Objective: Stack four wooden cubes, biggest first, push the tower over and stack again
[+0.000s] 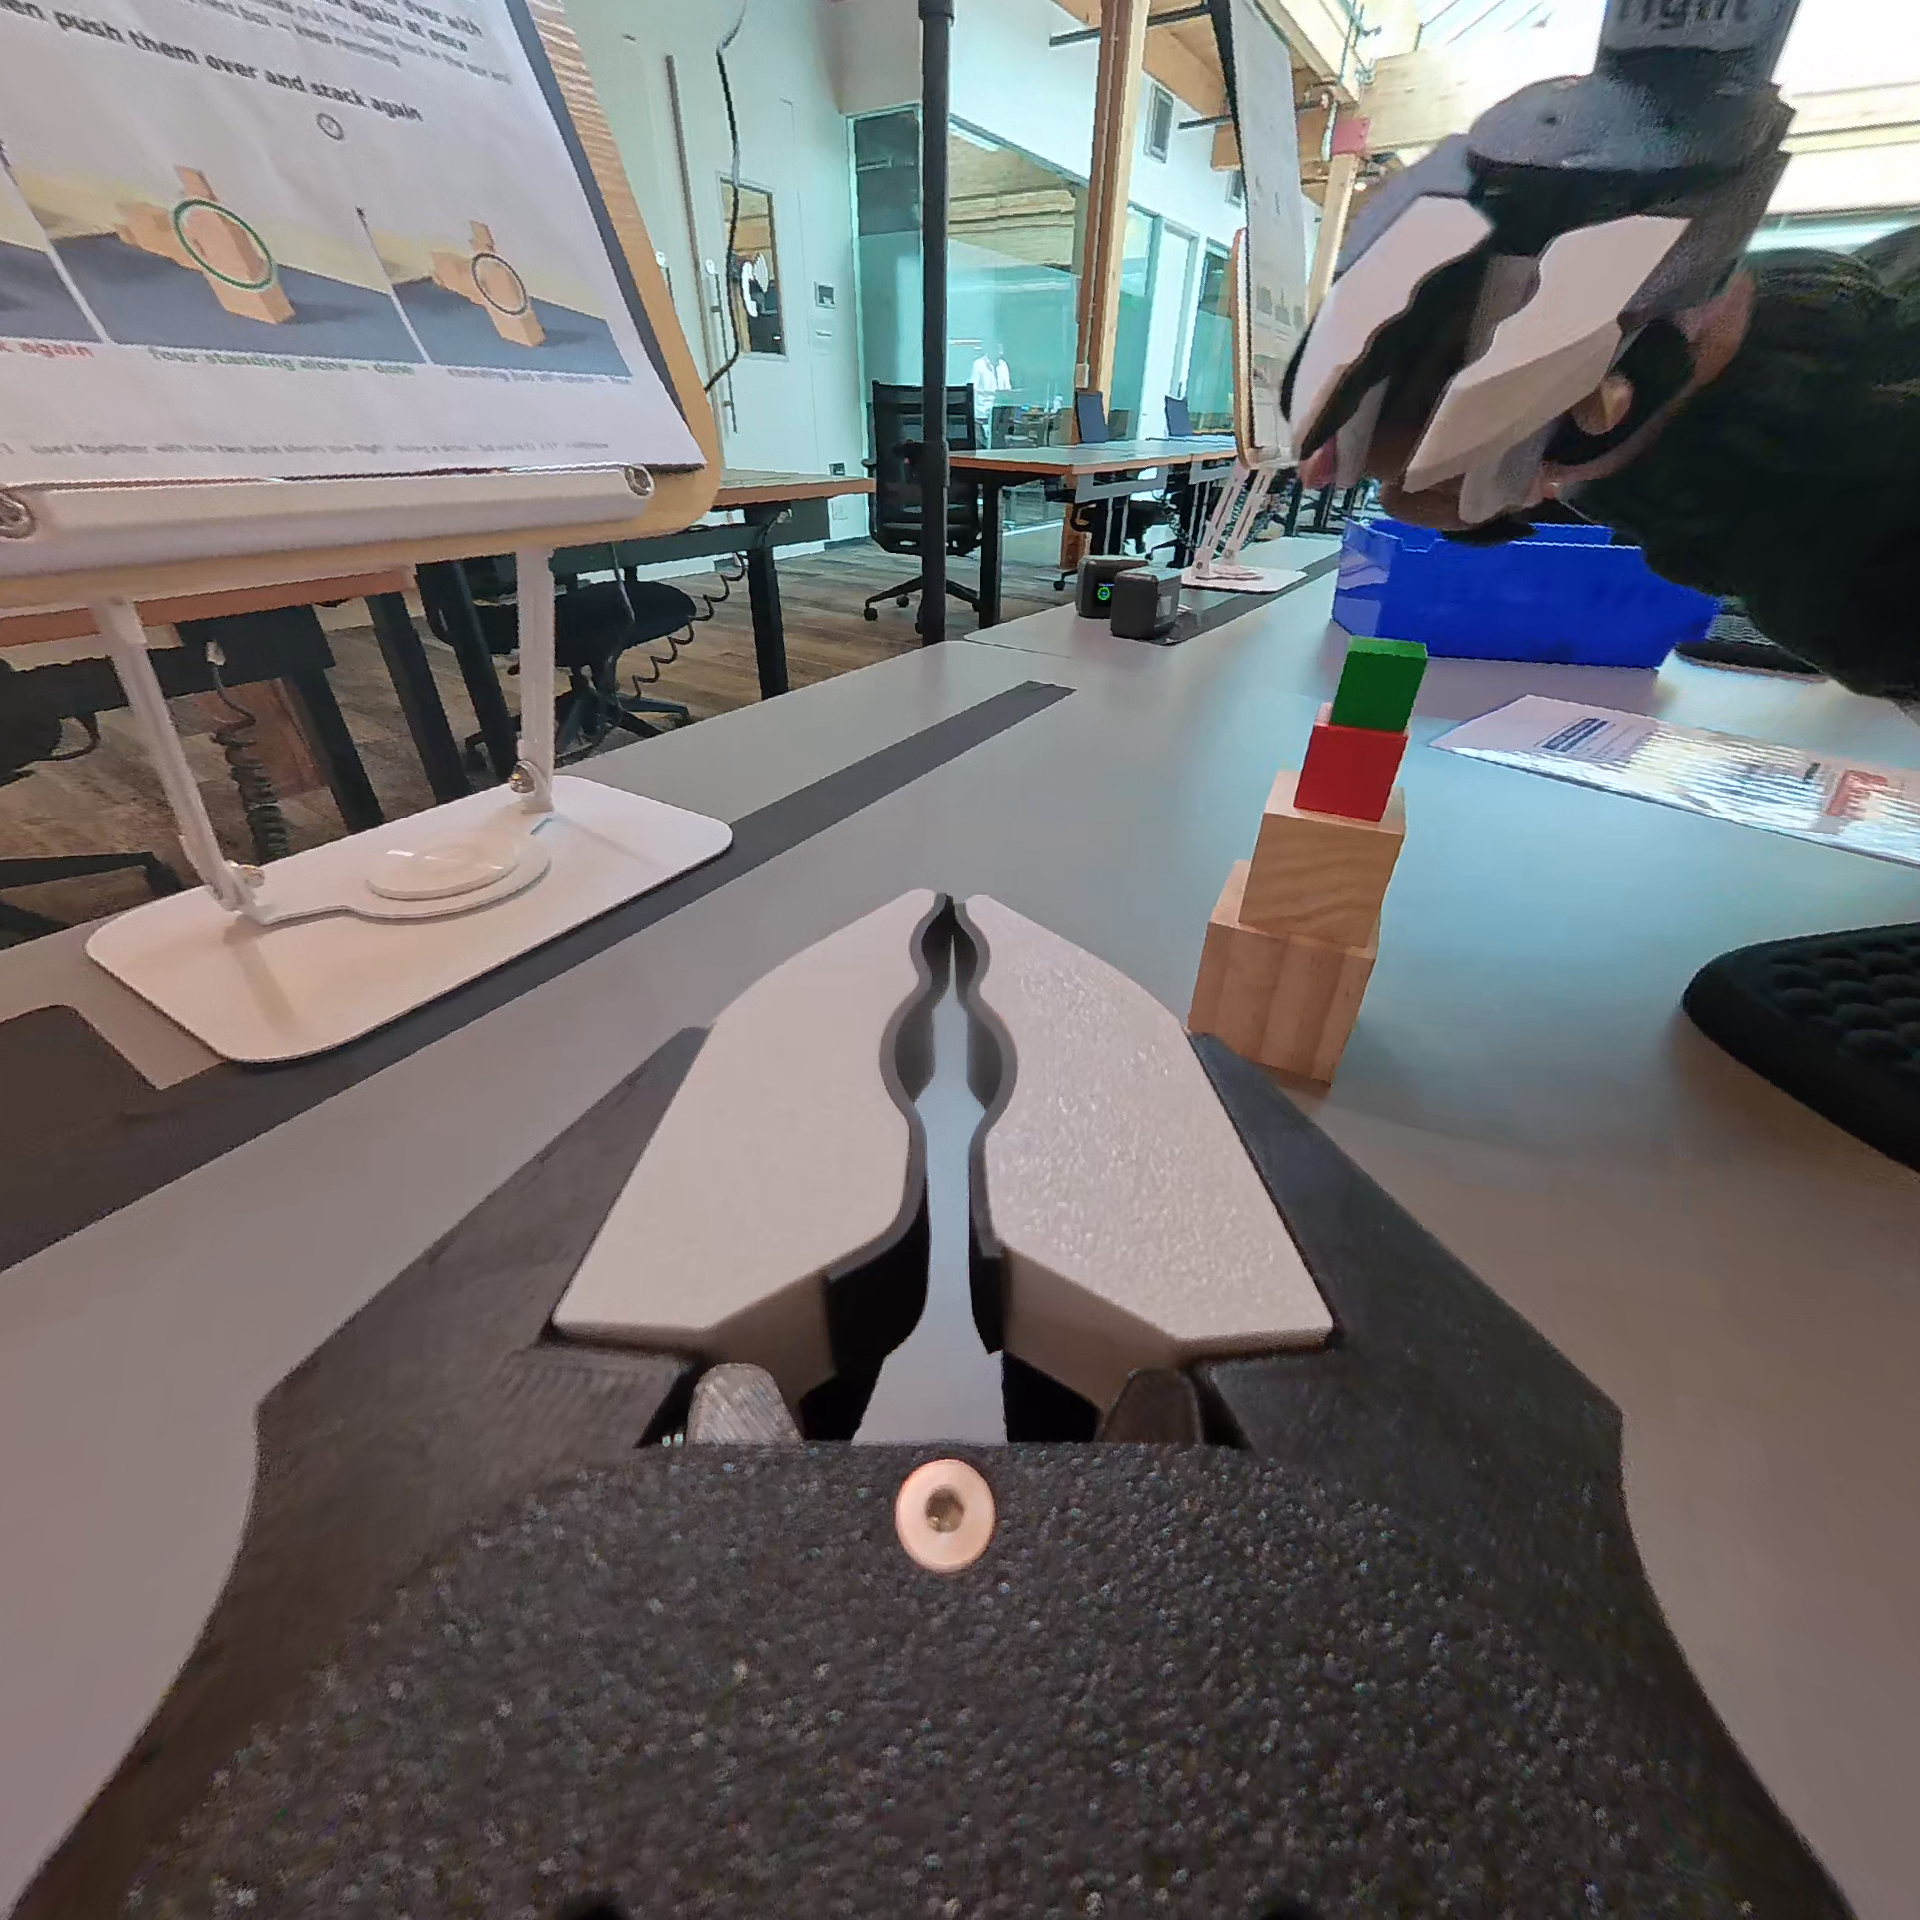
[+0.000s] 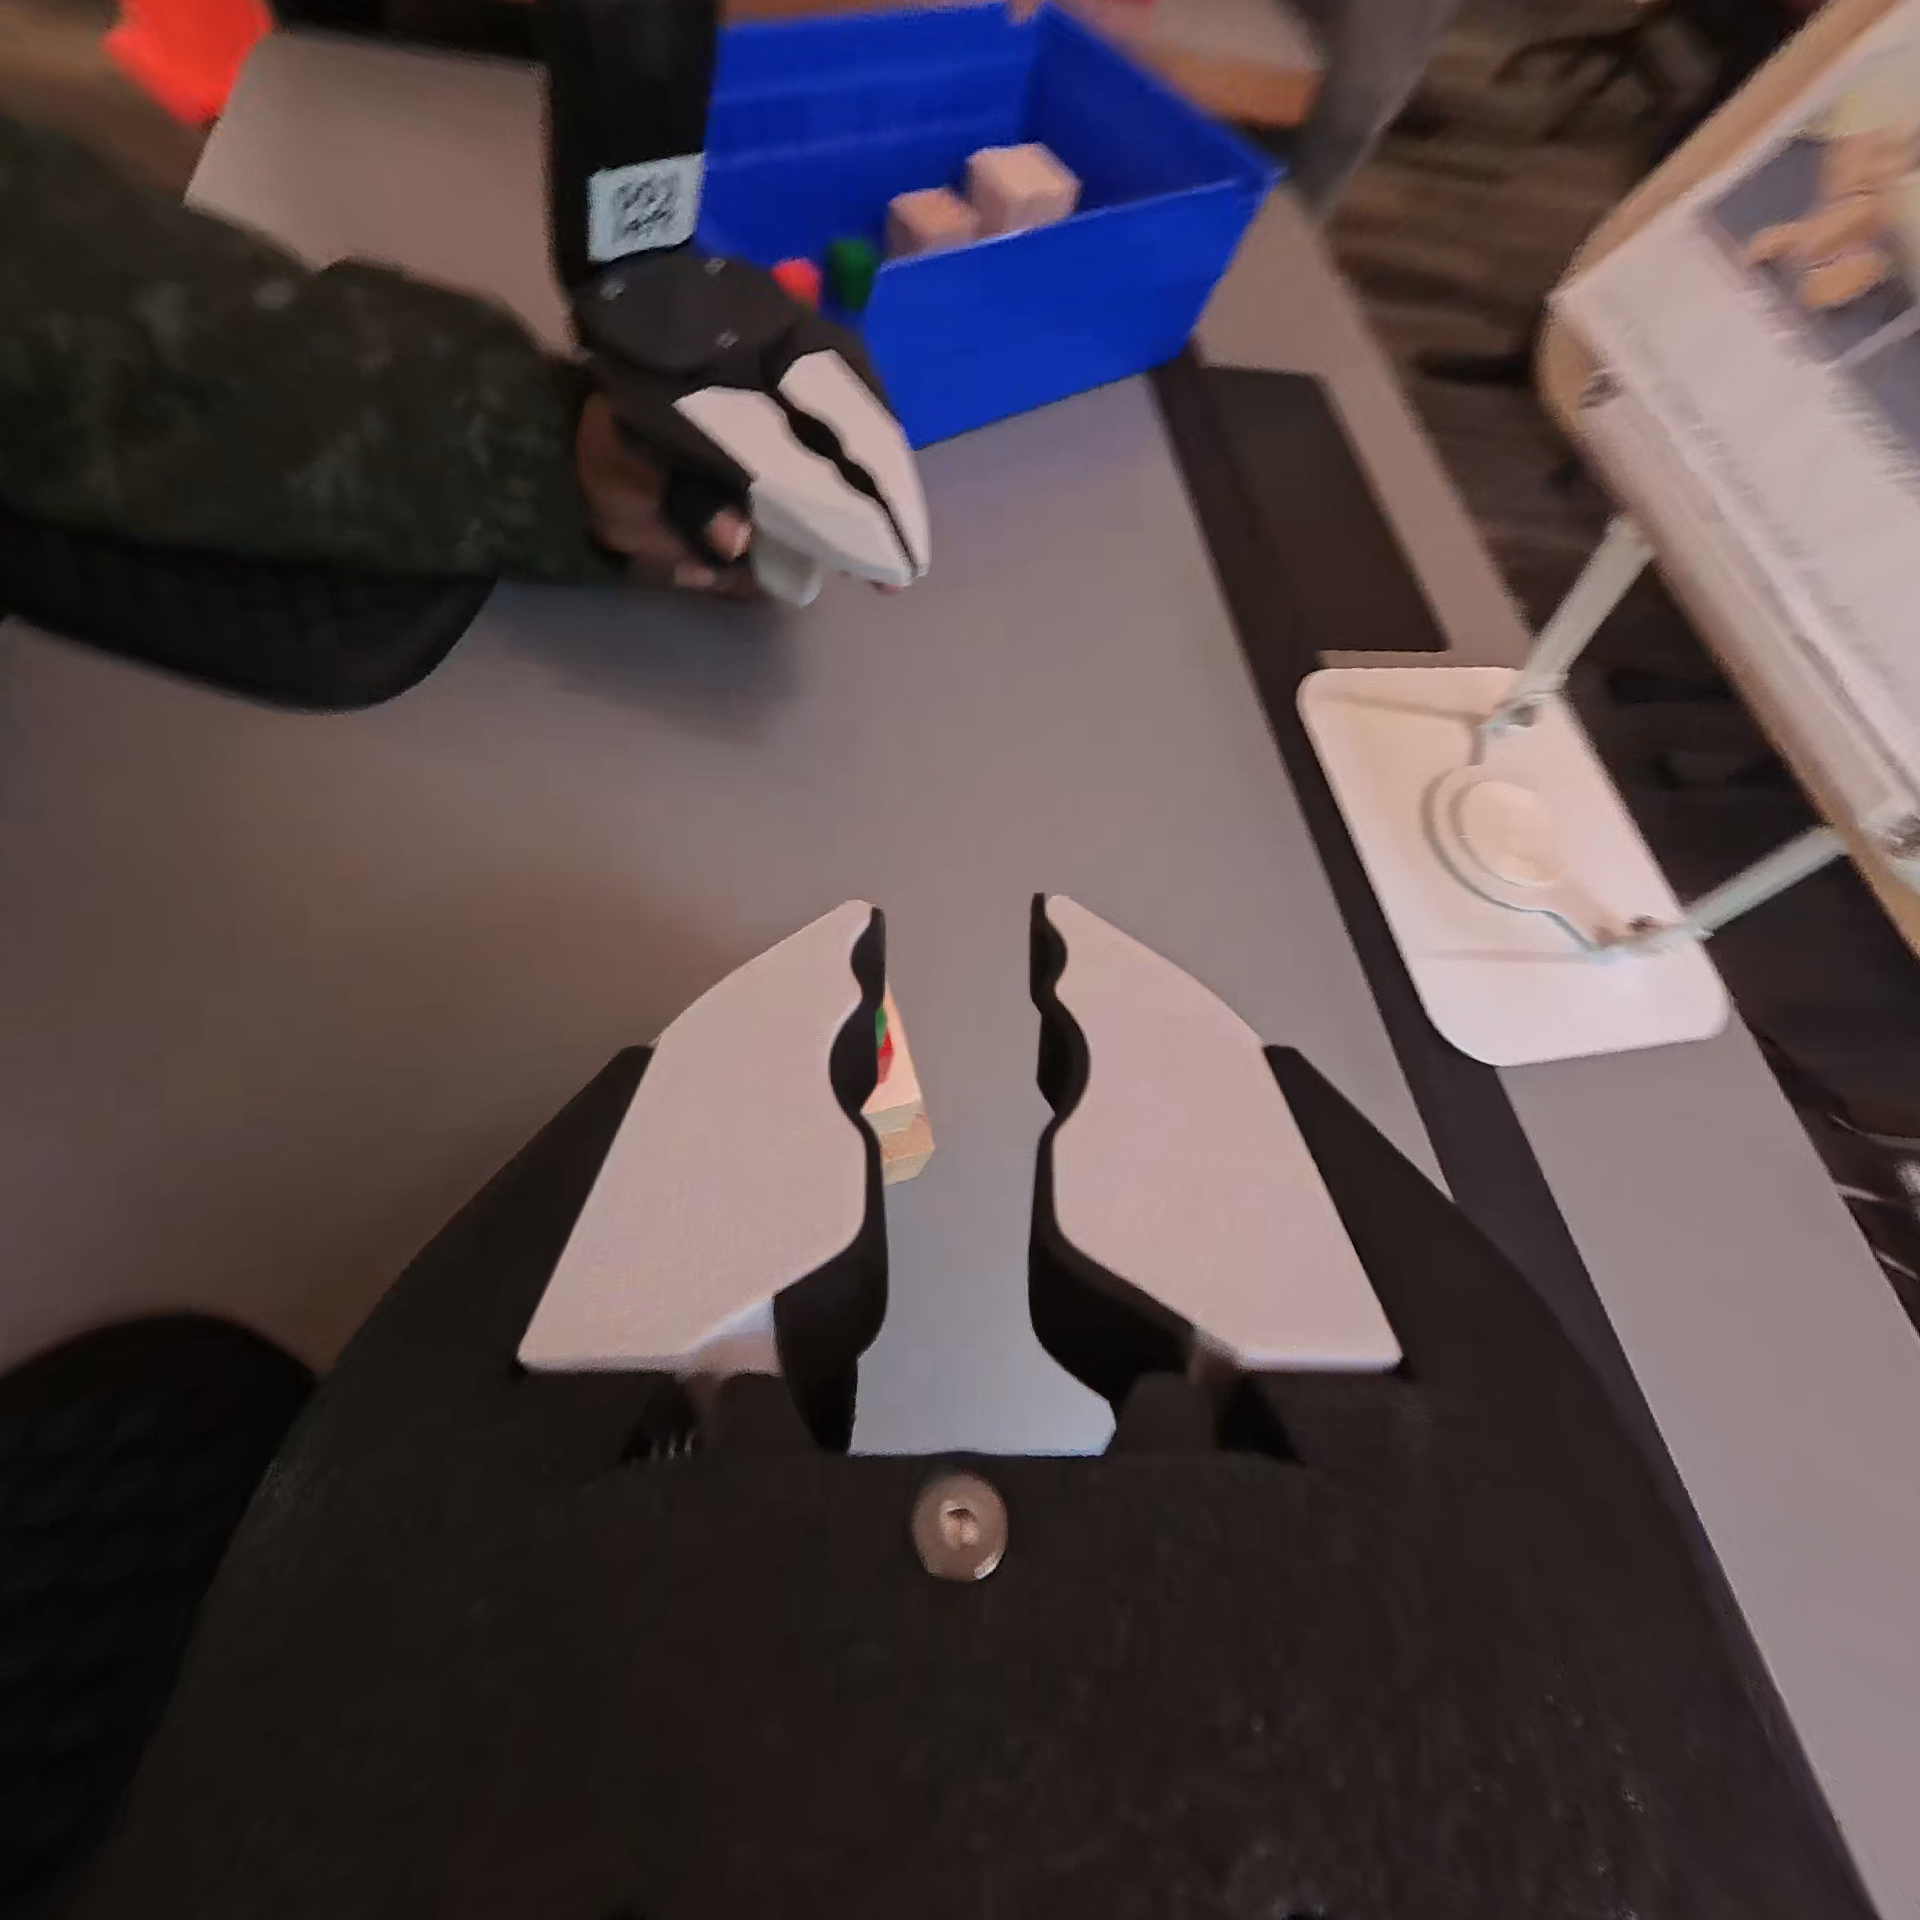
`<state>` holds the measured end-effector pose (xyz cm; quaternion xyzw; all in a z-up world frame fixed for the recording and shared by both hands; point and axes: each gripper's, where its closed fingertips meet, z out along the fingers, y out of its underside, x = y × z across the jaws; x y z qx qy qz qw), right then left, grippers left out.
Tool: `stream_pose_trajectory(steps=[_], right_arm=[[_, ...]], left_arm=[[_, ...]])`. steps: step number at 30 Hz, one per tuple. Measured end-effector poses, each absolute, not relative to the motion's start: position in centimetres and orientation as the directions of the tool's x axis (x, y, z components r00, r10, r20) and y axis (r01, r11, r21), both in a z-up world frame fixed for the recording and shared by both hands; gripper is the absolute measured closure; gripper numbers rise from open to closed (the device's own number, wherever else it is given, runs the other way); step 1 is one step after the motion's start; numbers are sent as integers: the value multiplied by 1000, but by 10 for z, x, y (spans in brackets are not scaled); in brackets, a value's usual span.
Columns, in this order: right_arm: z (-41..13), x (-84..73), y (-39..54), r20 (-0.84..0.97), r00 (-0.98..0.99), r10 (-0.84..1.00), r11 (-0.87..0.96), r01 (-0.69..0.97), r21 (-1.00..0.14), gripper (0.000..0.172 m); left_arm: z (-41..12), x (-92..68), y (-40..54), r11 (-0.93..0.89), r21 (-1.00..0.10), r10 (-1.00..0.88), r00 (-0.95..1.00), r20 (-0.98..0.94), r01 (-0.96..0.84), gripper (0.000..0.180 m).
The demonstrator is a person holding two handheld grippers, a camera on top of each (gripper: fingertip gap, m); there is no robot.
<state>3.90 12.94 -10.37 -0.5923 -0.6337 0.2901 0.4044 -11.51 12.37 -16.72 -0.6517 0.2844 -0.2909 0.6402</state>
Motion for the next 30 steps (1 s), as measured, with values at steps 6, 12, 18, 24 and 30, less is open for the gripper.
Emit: stream_pose_trajectory(steps=[6,12,18,24,30], right_arm=[[-116,77,148,241,404,882,13,491,-871,171],[-134,97,149,190,672,716,-102,370,-924,171],[-138,102,151,-8,837,548,-162,96,-982,171],[-176,103,154,92,863,498,-93,158,-983,171],[-186,101,153,119,864,489,-113,198,-974,171]], left_arm=[[-162,-121,128,3,-1000,-705,710,0,3,180],[-158,-125,129,18,-1000,-681,732,-5,9,180],[-151,-127,127,32,-999,-676,736,-10,16,180],[-146,-130,125,43,-999,-669,744,-8,28,180],[-146,-137,126,48,-999,-642,766,-15,20,180]])
